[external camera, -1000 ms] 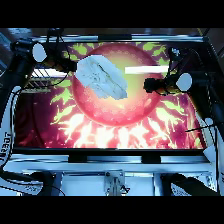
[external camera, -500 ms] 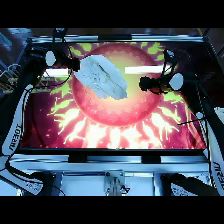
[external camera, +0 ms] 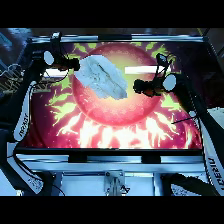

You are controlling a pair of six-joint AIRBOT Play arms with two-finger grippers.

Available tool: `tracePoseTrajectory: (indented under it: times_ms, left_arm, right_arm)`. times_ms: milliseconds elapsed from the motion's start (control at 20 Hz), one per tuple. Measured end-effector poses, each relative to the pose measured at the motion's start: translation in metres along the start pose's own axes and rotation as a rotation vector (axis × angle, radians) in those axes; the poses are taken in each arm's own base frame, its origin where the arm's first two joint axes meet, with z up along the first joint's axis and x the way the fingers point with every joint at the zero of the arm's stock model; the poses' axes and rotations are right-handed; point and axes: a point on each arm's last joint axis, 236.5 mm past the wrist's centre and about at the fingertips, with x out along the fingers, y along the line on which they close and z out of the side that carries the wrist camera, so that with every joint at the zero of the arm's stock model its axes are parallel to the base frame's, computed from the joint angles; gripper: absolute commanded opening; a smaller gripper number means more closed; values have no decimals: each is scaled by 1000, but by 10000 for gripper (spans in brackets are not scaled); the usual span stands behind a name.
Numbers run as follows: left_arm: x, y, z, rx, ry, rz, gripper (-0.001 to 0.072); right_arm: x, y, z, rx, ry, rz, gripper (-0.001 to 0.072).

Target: Fold the shirts.

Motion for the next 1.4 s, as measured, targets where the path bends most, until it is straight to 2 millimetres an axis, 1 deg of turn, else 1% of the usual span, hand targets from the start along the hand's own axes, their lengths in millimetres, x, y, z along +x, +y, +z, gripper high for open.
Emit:
tracePoseTrajectory:
  times_ms: [50,100,150,200,400,600,900,1000,1100,1150,1200,1250,1400]
  left_arm:
    - [6,0,-4,-28,14,-20,609]
    - [11,0,-8,-46,28,-33,608]
    - [16,1,-14,-60,46,-43,608]
    - [22,1,-20,-72,66,-51,608]
    - [41,4,-42,-92,129,-65,605]
    - [53,8,-56,-88,165,-65,602]
    - [69,12,-84,-94,247,-64,602]
    - [72,11,-88,-104,257,-71,602]
    - [75,9,-87,-117,246,-82,591]
    - [76,6,-84,-129,233,-92,399]
    - [77,4,-81,-140,219,-103,139]
    - [78,1,-79,-154,211,-115,54]
    - [77,-7,-71,-188,186,-149,50]
  right_arm:
    - [1,4,-3,-11,4,4,459]
    - [2,7,-5,-22,7,5,478]
    - [3,9,-7,-35,11,2,615]
    - [5,10,-9,-45,16,-1,667]
    - [19,8,-19,-49,56,-11,666]
    - [33,7,-29,-32,97,-7,666]
    - [38,6,-34,-28,116,-6,666]
    - [38,6,-35,-27,120,-5,666]
    - [38,6,-36,-27,123,-5,666]
    - [38,6,-36,-27,123,-5,666]
    - [38,6,-36,-27,123,-5,666]
    - [38,6,-36,-27,124,-5,666]
    - [38,6,-36,-27,124,-5,666]
